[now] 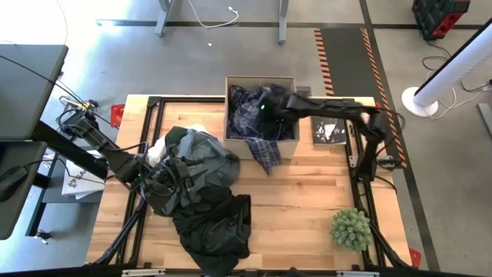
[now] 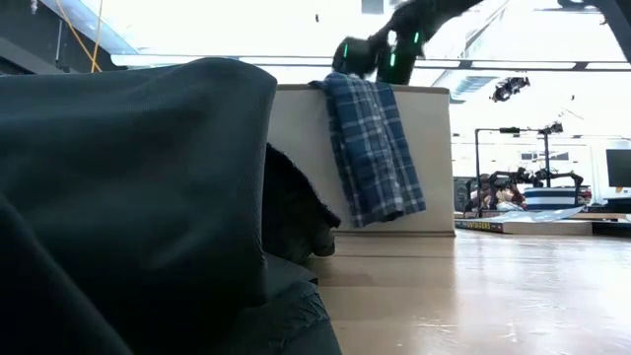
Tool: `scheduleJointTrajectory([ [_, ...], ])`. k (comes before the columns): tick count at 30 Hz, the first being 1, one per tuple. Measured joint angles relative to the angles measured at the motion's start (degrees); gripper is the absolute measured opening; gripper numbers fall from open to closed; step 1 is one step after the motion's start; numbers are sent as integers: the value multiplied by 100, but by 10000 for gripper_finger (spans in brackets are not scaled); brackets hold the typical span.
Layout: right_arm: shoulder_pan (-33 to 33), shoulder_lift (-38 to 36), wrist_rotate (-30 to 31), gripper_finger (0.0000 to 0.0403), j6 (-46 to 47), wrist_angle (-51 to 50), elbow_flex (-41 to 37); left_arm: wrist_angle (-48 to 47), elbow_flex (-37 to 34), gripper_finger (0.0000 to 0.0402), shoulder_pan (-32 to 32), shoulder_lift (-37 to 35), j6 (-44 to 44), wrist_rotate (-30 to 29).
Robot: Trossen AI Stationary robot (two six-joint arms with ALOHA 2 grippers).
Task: Sort clothes
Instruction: Put the blue pattern pajama into the laundry organizer
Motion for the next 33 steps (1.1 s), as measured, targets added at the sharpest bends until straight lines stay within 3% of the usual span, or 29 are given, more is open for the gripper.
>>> scheduleJointTrajectory([
  [4, 173, -728, 175, 169, 49, -243, 457, 0, 0, 124, 21, 2, -3, 1],
  [9, 782, -1737, 608, 169, 266, -219, 404, -2, 0, 124, 21, 2, -11, 4],
  [14, 1756, -2309, 722, 169, 559, -219, -303, -1, 0, 124, 21, 2, -13, 6],
  [19, 2945, -2443, 1067, 169, 1105, 80, -1535, 0, 0, 124, 21, 2, -13, 10],
  [23, 3427, -2331, 1596, 169, 2619, 1261, -2815, 0, 0, 124, 21, 2, -13, 10],
  [26, 3444, -2090, 1742, 169, 3500, 2626, -3704, 0, 0, 124, 21, 2, -11, 10],
  [30, 3308, -1514, 1790, 169, 3452, 4956, -4423, 2, 0, 124, 21, 2, -11, 10],
  [33, 3169, -1021, 1848, 169, 3149, 6074, -4417, 2, 0, 124, 21, 2, -9, 8],
])
